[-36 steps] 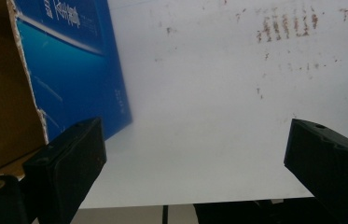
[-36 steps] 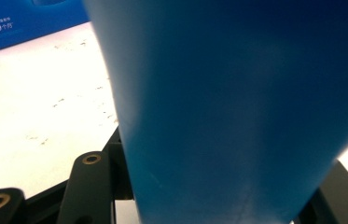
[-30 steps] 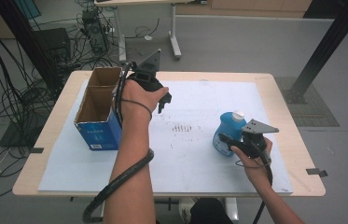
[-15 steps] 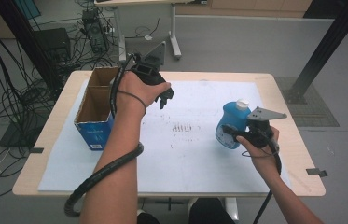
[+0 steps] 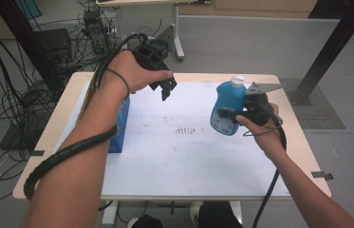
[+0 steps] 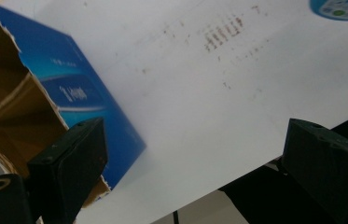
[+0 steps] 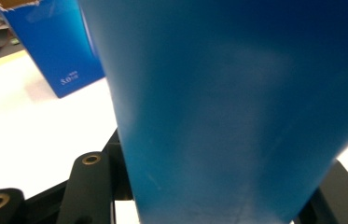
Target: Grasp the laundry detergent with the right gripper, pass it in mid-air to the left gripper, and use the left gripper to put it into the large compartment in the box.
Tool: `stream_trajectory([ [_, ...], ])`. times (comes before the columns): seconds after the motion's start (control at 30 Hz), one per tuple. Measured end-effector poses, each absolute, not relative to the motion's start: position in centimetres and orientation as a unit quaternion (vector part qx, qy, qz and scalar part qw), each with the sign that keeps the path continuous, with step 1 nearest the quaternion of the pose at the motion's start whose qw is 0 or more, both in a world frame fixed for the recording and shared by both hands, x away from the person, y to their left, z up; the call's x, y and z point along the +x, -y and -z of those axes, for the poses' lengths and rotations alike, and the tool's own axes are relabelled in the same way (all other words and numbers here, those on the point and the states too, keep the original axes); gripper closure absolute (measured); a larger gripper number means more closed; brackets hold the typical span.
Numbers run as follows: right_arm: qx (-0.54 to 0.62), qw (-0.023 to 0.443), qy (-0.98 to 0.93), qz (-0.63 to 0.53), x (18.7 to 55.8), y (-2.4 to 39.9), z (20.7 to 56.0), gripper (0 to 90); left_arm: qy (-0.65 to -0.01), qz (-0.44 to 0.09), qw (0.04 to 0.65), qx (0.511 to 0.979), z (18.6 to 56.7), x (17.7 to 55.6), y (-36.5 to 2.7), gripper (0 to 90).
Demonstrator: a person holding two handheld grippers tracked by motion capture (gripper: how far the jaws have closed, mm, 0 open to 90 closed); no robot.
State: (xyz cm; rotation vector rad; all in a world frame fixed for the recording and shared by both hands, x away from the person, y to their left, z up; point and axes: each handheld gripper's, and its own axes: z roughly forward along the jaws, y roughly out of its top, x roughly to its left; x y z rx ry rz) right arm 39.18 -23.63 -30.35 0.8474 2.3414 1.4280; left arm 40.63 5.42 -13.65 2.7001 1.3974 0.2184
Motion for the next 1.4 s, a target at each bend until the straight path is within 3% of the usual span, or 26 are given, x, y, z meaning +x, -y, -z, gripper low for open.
stream_trajectory([
  [0.4, 0.21, 0.06, -0.85, -0.479, 42.4, 17.9, 27.6, 44.2, -0.329, -0.088, 0.051, 0.939, 10.6, 40.1, -4.7, 7.2],
  [0.87, 0.12, -0.007, -0.867, -0.484, 42.6, 10.7, 27.3, 44.1, -0.259, -0.09, 0.037, 0.961, 9.3, 38.9, -4.8, 6.2],
  [1.4, 0.058, -0.036, -0.865, -0.498, 41.6, 6.8, 27.9, 43.9, -0.224, -0.088, 0.019, 0.97, 9.6, 38.3, -5.3, 6.1],
])
